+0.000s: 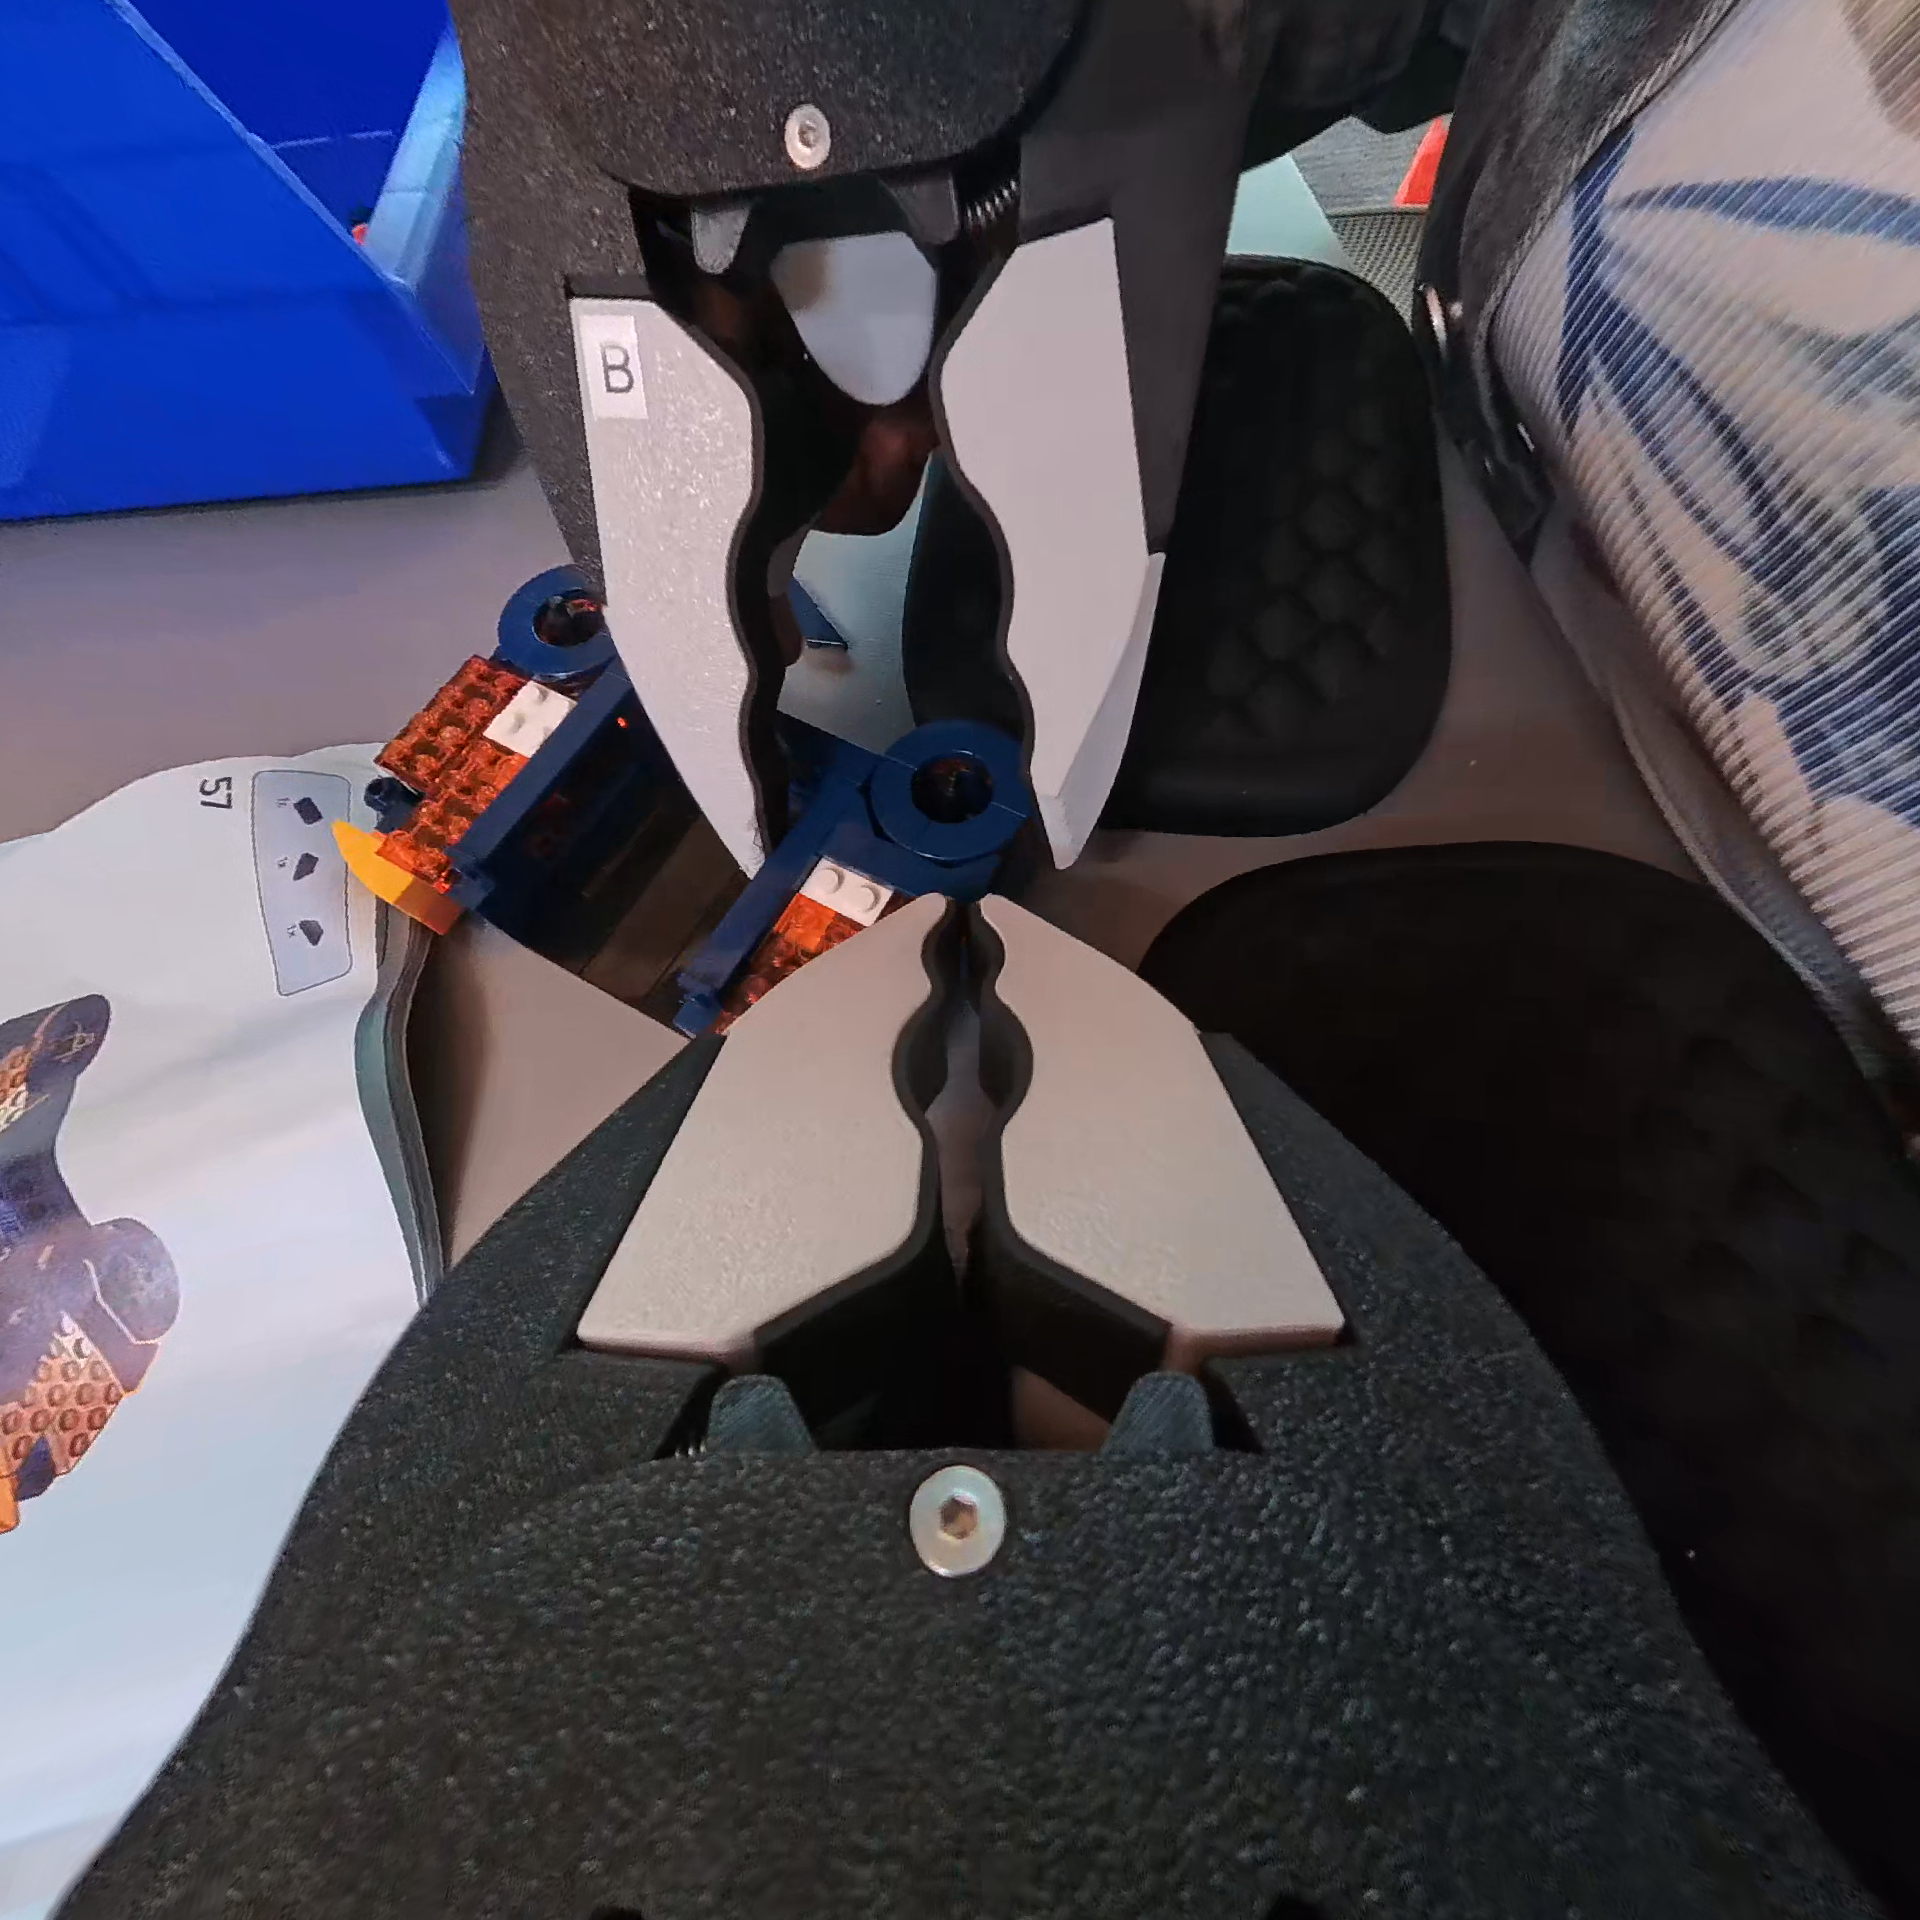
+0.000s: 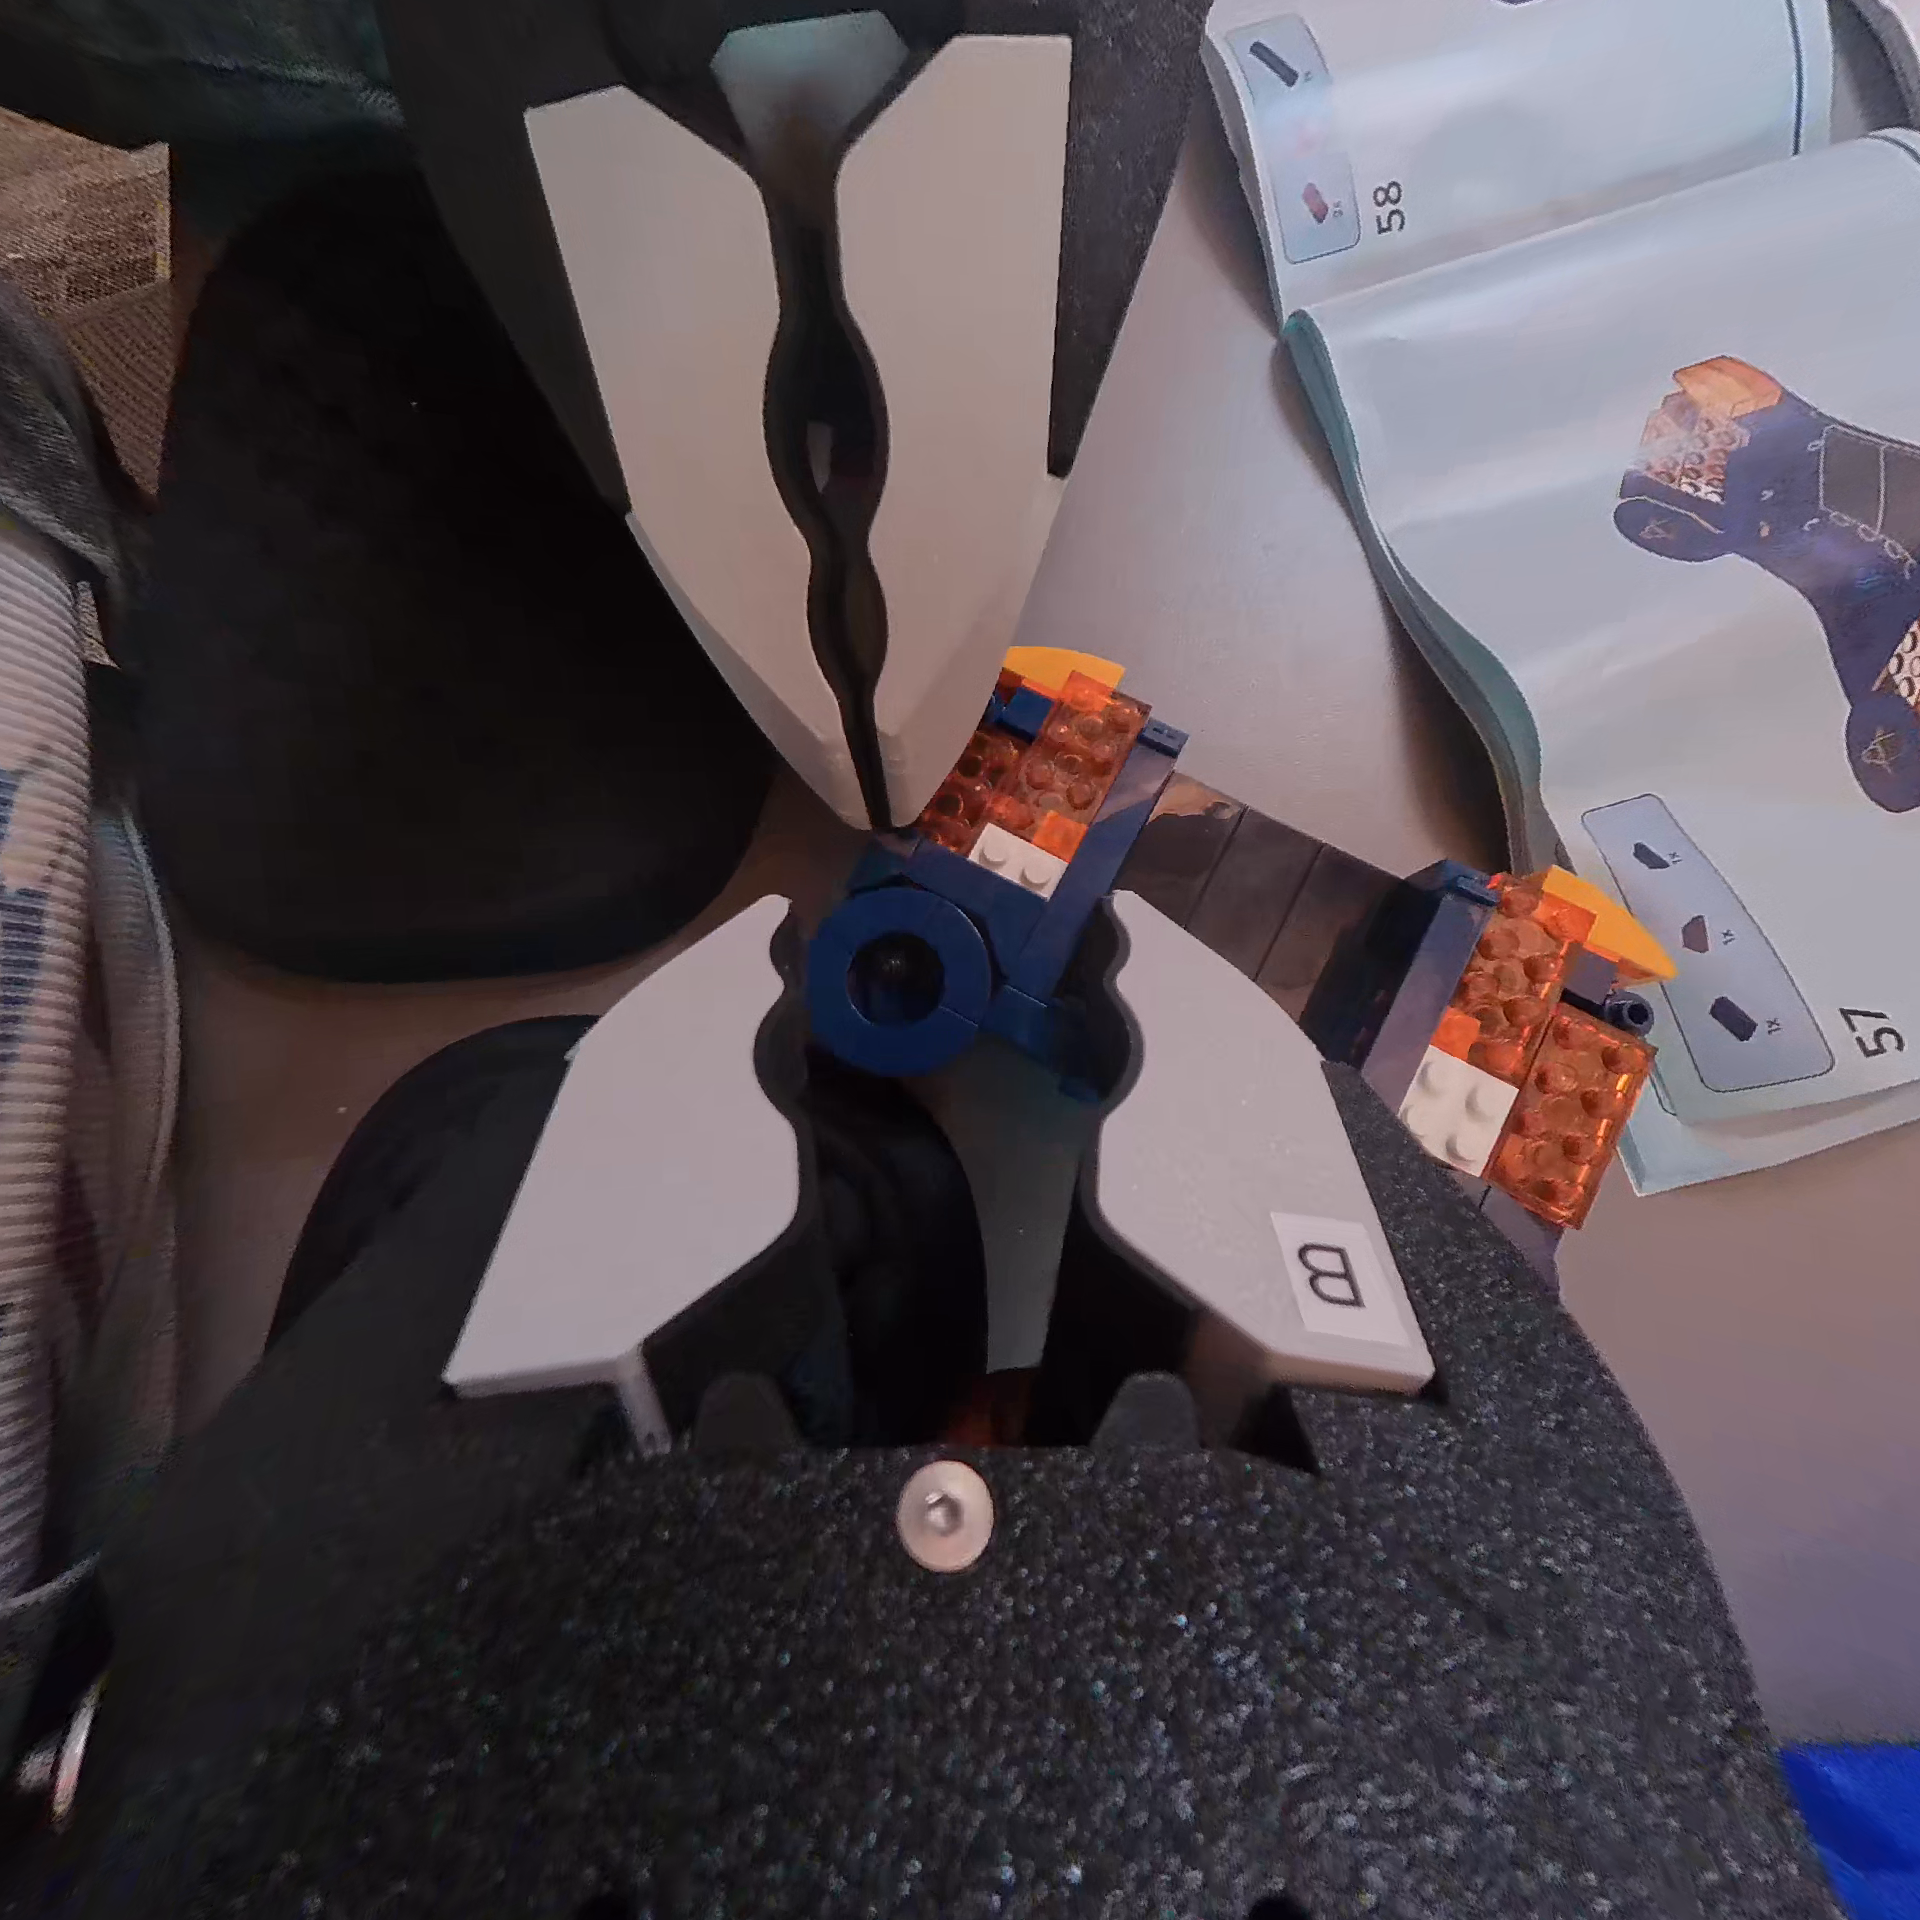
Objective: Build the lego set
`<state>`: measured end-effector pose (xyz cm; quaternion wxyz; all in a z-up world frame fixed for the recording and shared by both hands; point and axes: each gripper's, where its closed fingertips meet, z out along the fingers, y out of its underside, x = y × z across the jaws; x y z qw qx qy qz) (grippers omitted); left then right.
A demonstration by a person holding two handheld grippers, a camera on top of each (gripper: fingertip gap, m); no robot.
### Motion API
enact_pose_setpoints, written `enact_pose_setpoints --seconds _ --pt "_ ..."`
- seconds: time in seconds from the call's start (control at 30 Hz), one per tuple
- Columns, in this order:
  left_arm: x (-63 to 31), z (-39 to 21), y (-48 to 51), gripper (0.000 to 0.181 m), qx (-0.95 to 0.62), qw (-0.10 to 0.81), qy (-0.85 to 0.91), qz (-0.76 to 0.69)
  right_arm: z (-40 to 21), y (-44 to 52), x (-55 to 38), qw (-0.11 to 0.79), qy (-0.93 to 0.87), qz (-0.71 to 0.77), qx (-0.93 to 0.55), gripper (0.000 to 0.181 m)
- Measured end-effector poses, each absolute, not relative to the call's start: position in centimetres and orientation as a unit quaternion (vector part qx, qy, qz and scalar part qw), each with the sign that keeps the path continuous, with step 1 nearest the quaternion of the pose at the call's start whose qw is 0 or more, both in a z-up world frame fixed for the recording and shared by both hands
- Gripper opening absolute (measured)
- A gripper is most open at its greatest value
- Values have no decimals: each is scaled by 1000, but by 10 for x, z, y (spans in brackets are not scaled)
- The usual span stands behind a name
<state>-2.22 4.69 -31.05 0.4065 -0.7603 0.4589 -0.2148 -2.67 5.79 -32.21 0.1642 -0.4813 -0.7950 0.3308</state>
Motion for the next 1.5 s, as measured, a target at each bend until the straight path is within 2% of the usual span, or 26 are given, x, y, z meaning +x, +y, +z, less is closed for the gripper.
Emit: enact_pose_setpoints --seconds 0.43,0.63,0.7,1.07,1.5 --pt "-21 -311 49 0 -768 405 451 -204 -323 59 -26 161 -793 324 -489 53" --pt "-20 -310 50 0 -752 430 481 -134 -323 61 -26 153 -786 333 -498 52" --pt "-23 -309 50 6 -743 440 491 -114 -323 58 -24 139 -779 347 -504 51" --pt "-18 -309 48 1 -738 419 495 -184 -324 58 -23 129 -791 336 -495 51" --pt "-15 -309 49 1 -729 419 510 -181 -324 60 -23 124 -791 320 -506 48"
